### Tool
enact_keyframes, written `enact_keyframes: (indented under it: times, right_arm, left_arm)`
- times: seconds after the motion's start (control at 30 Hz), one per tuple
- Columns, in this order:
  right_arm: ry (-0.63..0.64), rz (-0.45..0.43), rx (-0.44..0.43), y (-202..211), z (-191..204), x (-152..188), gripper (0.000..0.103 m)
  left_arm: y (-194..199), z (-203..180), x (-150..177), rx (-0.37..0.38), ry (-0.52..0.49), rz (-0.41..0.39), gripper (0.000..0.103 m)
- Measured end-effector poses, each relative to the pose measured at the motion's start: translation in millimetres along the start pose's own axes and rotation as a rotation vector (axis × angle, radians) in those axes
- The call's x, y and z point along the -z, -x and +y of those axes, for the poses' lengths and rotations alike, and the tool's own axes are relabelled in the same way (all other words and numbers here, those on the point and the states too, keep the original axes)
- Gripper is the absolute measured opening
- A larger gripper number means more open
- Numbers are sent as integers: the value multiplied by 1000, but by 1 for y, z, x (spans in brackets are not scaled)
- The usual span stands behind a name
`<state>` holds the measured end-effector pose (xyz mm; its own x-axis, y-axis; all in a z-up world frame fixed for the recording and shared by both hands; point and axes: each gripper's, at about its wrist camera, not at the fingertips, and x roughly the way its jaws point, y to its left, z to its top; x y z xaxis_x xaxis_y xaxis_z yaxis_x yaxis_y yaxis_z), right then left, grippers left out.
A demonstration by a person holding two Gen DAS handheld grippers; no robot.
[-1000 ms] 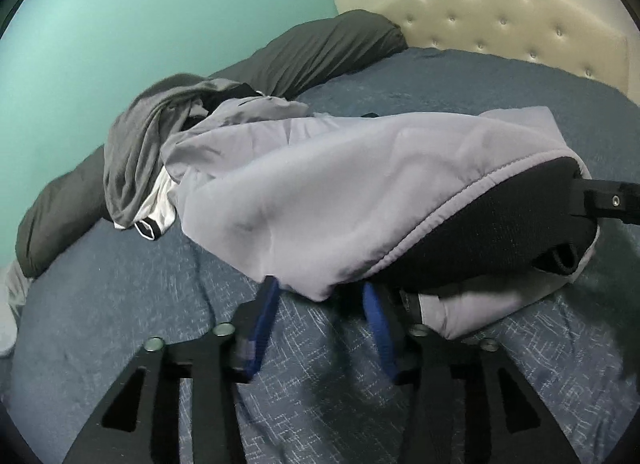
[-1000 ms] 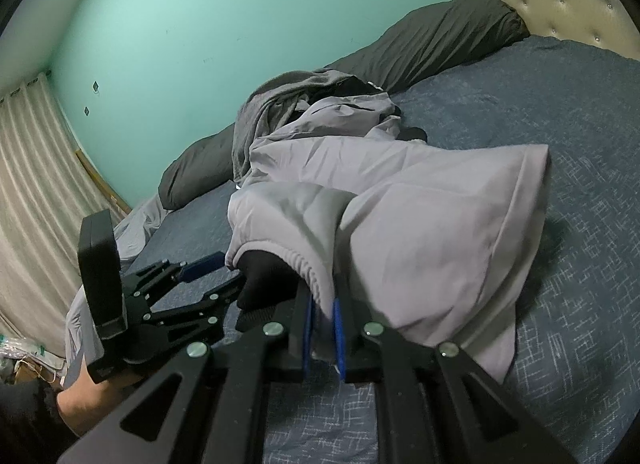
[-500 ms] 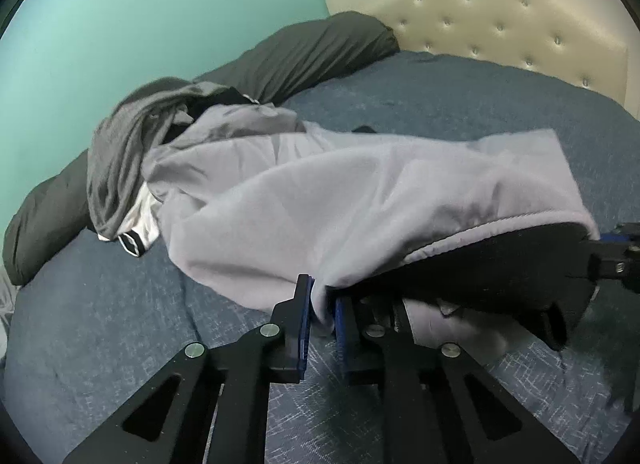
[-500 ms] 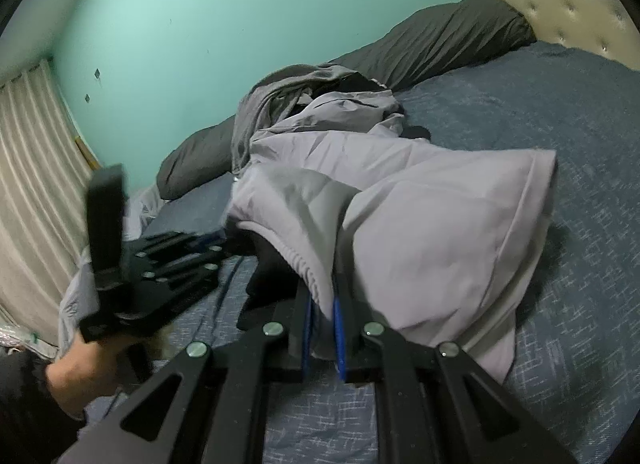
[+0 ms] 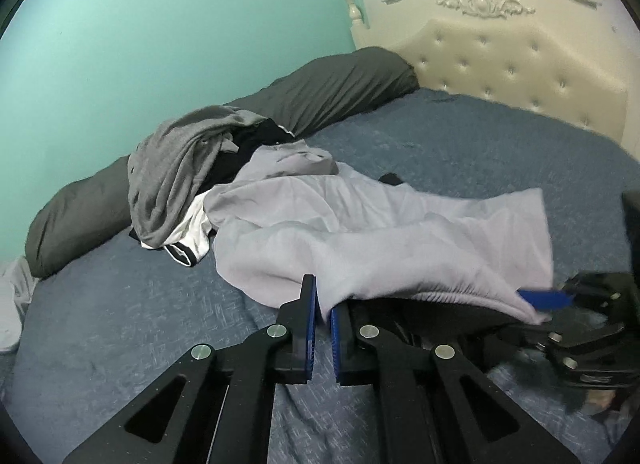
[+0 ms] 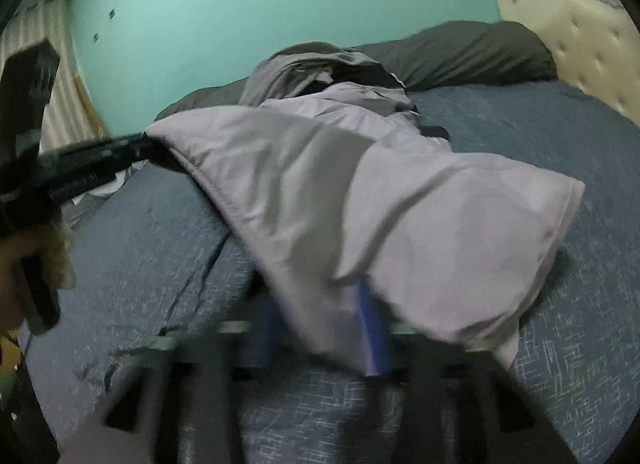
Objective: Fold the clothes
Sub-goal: 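Close the left tool on the jacket edge beside the right tool, then lift the jacket with both tools, holding it spread between them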
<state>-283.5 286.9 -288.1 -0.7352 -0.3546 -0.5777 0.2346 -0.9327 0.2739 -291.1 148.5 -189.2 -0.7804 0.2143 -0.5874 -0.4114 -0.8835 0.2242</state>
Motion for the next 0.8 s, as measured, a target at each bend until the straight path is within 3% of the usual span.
enact_keyframes:
  times: [0.13, 0.3, 0.67, 0.8]
  right_arm:
    - [107, -40, 35, 26, 30, -16, 6]
    - [236, -138, 46, 95, 58, -73, 4]
    - [498, -297, 88, 246, 144, -195, 4]
    - [525, -344, 90, 290, 169, -230, 4]
  left_arm:
    - [32, 9, -4, -11, 30, -38, 5]
    - [82, 24, -23, -21, 92, -106, 5]
    - [246, 52, -112, -100, 109, -320, 5]
    - [309, 59, -144, -144, 81, -375, 5]
